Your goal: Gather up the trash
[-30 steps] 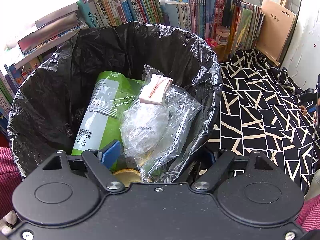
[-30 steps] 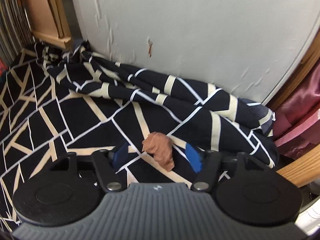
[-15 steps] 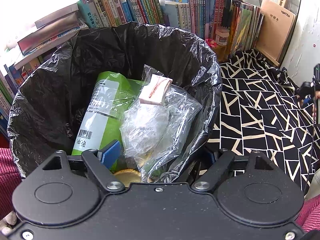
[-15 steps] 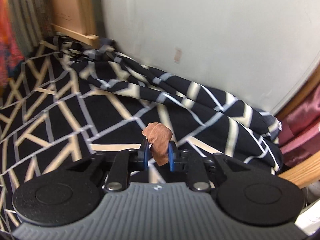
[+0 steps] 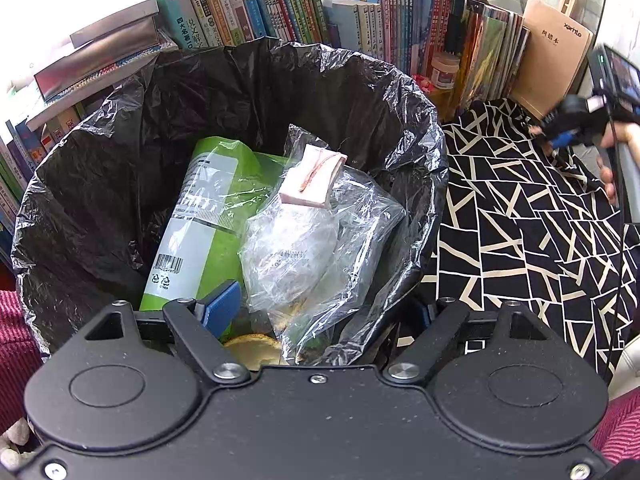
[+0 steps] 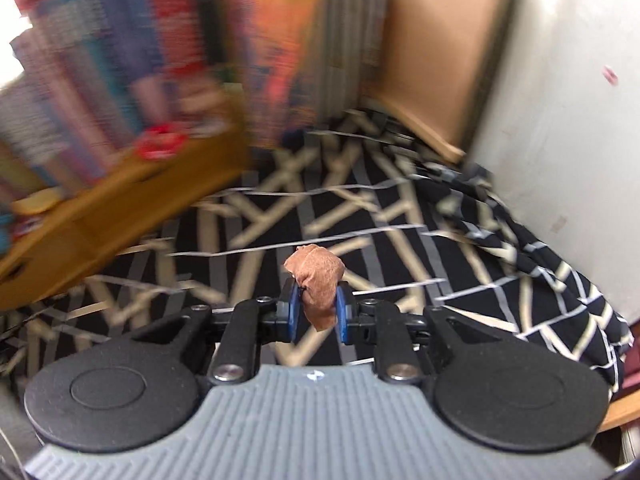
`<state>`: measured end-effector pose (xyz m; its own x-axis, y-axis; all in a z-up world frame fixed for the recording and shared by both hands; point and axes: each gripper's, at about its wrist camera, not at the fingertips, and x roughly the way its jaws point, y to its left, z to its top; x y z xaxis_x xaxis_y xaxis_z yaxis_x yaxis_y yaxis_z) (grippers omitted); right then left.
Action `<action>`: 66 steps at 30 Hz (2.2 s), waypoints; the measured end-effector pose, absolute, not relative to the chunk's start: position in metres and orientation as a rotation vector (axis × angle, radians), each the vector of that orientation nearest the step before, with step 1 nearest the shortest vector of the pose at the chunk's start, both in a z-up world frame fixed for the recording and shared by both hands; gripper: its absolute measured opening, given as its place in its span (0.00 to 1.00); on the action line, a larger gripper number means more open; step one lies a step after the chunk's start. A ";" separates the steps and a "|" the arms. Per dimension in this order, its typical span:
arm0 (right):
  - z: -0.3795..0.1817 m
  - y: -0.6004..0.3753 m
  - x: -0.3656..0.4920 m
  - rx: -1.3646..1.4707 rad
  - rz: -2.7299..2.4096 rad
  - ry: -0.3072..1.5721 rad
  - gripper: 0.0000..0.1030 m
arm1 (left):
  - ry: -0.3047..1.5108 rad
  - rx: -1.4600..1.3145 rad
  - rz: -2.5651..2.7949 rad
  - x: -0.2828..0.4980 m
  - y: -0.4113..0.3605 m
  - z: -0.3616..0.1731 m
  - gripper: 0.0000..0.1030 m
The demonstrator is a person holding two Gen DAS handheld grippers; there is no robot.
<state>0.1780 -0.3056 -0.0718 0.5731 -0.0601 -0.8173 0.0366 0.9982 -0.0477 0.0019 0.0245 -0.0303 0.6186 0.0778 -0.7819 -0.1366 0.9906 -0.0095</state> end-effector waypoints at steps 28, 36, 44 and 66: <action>0.041 -0.157 0.043 -0.027 0.597 0.745 0.25 | 0.904 -0.115 0.109 0.000 0.033 -0.031 0.79; 0.039 -0.137 0.025 0.005 0.758 0.773 0.27 | 0.898 -0.113 0.111 -0.002 0.032 -0.030 0.79; 0.034 -0.130 0.019 -0.022 0.790 0.783 0.31 | 0.883 -0.108 0.113 -0.005 0.031 -0.026 0.79; 0.049 -0.136 0.010 -0.035 0.754 0.673 0.87 | 0.849 -0.120 0.103 -0.012 0.032 -0.012 0.79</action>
<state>0.0097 -0.1361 0.0493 0.5314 0.6208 -0.5764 -0.6424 0.7388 0.2035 -0.0123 0.0322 -0.0115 0.6568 0.0429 -0.7528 -0.1388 0.9882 -0.0648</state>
